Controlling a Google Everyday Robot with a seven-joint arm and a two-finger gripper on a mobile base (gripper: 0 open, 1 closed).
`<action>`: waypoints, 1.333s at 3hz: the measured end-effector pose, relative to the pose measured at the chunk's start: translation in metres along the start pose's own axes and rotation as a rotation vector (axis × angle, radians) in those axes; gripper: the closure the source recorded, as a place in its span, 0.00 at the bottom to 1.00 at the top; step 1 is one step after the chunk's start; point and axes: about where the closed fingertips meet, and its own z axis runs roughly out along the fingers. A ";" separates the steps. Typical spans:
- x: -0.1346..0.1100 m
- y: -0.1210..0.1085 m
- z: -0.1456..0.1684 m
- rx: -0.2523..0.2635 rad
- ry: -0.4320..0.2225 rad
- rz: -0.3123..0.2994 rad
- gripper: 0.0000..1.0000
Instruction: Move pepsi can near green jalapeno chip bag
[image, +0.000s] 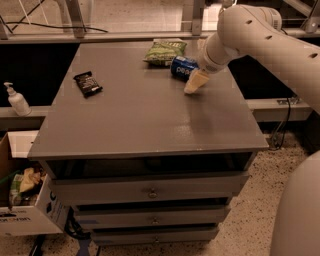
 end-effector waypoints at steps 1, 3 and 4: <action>0.000 0.000 0.000 0.000 0.000 0.000 0.00; 0.000 0.000 0.000 0.000 0.000 0.000 0.00; 0.000 0.000 0.000 0.000 -0.001 0.000 0.00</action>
Offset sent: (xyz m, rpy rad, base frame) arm 0.0051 -0.0078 0.0625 0.0871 -0.1383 0.0257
